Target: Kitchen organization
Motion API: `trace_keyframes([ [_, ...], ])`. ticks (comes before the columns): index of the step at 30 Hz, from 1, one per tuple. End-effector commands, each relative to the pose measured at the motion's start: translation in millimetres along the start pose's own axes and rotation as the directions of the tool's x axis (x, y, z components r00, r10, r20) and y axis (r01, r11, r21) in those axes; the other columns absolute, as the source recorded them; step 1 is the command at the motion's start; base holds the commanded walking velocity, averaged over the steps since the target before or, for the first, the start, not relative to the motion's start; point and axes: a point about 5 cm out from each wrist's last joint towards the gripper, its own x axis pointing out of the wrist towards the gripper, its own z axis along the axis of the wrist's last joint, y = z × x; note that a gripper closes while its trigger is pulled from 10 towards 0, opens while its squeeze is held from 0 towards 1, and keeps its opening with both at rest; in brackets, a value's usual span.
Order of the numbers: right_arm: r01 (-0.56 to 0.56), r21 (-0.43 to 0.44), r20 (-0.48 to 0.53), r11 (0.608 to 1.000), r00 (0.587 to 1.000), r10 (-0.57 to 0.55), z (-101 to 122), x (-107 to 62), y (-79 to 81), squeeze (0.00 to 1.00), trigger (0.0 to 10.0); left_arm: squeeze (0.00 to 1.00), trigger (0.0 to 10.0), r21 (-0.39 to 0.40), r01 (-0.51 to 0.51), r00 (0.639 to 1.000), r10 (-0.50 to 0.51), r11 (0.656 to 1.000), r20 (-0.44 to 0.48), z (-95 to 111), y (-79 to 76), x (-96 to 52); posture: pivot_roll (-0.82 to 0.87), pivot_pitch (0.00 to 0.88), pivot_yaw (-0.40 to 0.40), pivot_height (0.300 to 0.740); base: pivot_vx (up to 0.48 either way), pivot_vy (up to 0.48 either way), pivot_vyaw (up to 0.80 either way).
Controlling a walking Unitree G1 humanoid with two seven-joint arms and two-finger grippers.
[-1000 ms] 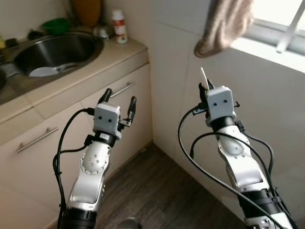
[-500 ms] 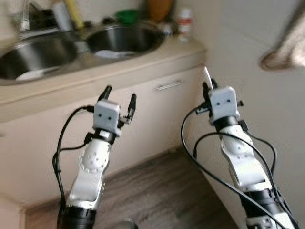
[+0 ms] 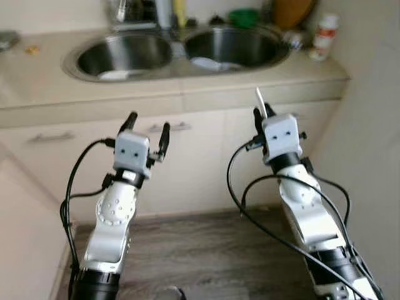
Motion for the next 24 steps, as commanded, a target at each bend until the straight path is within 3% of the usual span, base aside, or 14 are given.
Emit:
trace_keyframes([
  [1,0.016,-0.024,0.015,1.0,1.0,-0.016,2.1,0.7,-6.6,0.0,10.0,0.0,10.0,0.002,0.014,1.0,-0.014,1.0,0.016,3.0,-4.0,1.0,0.01,0.019,0.014,0.74,0.0,0.0,0.8],
  [9,0.016,-0.025,0.022,1.0,1.0,-0.015,3.0,1.6,-5.1,0.0,10.0,0.0,10.0,0.006,0.014,0.999,-0.014,1.0,0.029,5.5,-4.0,2.3,0.02,0.02,0.013,0.74,0.0,0.0,0.8],
  [12,0.04,0.033,0.026,0.999,0.999,-0.041,3.7,2.6,-6.8,0.0,10.0,0.0,10.0,0.006,0.01,0.999,-0.01,1.0,0.037,6.5,-2.9,2.4,0.02,0.02,0.014,0.74,0.0,0.0,0.8],
  [18,0.061,0.055,0.026,0.997,0.998,-0.063,3.7,2.6,-9.7,0.0,10.0,0.0,10.0,0.0,0.008,0.999,-0.008,1.0,0.048,8.0,-2.8,2.7,0.02,0.022,0.015,0.74,0.0,0.0,0.0],
  [24,0.068,0.063,0.025,0.996,0.997,-0.07,3.1,2.5,-9.6,0.0,10.0,0.0,10.0,-0.004,0.009,0.998,-0.009,1.0,0.055,9.1,-2.5,3.2,0.02,0.023,0.016,0.74,0.272,0.0,0.0],
])
